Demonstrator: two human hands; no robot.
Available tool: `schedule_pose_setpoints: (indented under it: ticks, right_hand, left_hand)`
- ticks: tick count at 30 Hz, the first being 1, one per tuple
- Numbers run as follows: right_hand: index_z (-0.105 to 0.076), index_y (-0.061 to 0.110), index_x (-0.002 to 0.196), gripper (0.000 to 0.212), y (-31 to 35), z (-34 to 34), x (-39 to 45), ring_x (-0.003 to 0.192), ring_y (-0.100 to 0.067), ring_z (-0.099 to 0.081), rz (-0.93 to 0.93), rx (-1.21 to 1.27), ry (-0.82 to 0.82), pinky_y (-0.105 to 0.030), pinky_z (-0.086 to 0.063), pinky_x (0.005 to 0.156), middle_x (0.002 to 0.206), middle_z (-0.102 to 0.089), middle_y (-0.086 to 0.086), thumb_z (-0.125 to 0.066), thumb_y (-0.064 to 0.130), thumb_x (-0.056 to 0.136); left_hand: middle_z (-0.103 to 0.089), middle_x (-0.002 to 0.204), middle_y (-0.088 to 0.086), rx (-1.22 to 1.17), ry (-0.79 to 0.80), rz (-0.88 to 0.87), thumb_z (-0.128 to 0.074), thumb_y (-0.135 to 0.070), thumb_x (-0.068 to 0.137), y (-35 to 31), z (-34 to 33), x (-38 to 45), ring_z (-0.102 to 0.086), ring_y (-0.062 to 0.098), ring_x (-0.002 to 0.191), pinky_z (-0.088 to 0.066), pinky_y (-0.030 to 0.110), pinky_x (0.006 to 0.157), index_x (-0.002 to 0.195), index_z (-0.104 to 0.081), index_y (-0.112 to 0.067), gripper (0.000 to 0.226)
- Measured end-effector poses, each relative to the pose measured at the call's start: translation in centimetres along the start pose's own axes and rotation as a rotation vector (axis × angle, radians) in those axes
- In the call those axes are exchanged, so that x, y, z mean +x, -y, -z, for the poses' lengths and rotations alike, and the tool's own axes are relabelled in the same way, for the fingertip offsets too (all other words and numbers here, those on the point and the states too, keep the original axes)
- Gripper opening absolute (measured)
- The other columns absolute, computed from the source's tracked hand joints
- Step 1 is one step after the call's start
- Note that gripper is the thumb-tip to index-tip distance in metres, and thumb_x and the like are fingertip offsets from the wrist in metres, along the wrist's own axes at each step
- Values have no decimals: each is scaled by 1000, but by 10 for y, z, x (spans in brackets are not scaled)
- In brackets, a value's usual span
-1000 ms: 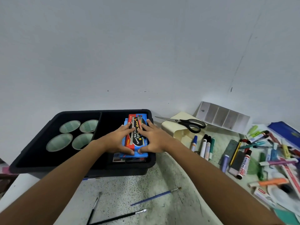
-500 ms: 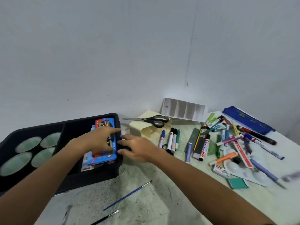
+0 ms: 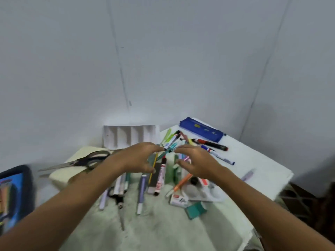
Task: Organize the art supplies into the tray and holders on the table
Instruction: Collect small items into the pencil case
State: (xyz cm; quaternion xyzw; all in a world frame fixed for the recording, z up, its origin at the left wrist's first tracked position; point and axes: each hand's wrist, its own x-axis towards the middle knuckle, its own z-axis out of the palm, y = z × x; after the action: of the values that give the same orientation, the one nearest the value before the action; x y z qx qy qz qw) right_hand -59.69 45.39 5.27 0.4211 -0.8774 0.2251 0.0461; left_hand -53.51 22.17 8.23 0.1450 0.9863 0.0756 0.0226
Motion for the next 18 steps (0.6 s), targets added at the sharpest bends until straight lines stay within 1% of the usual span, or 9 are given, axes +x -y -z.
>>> schedule_pose_setpoints:
  ticks: [4, 6, 8, 9, 12, 14, 18]
  right_hand:
    - [-64, 20, 127, 35, -110, 34, -12, 112, -19, -59, -176, -14, -10, -30, -46, 92, 127, -64, 0, -59, 30, 94]
    - [-65, 19, 124, 33, -160, 42, -9, 110, -21, -59, -245, -10, -12, -28, -43, 90, 122, -65, -2, -61, 30, 93]
    - [-62, 19, 127, 37, -206, 44, -1, 116, -20, -56, -318, -16, 10, -24, -38, 91, 128, -60, 0, -61, 32, 92]
    - [-59, 19, 130, 40, -225, 43, 5, 119, -18, -54, -346, -10, 21, -25, -38, 94, 131, -57, 0, -61, 33, 92]
    - [-53, 19, 136, 51, -264, 36, 26, 124, -17, -47, -376, 34, 57, -32, -41, 100, 135, -52, 0, -60, 41, 92]
    - [-47, 21, 141, 60, -280, 28, 41, 129, -19, -41, -360, 46, 86, -35, -40, 103, 139, -48, 0, -59, 51, 90]
    - [-31, 30, 150, 84, -292, 7, 62, 139, -23, -27, -297, -70, 195, -41, -27, 111, 153, -33, -4, -50, 75, 81]
  left_hand:
    - [-49, 143, 3, -75, -3, -38, -74, -35, 80, -26, -20, 105, -44, 17, 129, -37, 30, 105, 144, -44, -21, 72]
    - [-47, 144, 2, -143, -14, 5, -75, -37, 81, -30, -29, 153, -42, 16, 131, -36, 29, 106, 144, -44, -22, 72]
    - [-43, 148, 2, -209, -37, 77, -75, -39, 81, -26, -38, 197, -39, 16, 135, -34, 30, 109, 145, -42, -21, 74]
    - [-41, 150, 2, -238, -45, 111, -75, -39, 82, -23, -42, 216, -37, 16, 136, -33, 30, 110, 146, -41, -21, 74]
    - [-37, 152, 1, -300, -78, 197, -76, -41, 80, -11, -56, 261, -30, 17, 140, -30, 32, 112, 146, -39, -24, 78]
    - [-30, 155, 3, -282, -51, 228, -77, -46, 77, -3, -62, 285, -22, 19, 143, -27, 34, 114, 149, -34, -26, 86]
    - [-6, 162, 9, -143, 88, 307, -78, -60, 70, 14, -71, 320, -4, 26, 148, -18, 45, 119, 153, -21, -33, 105]
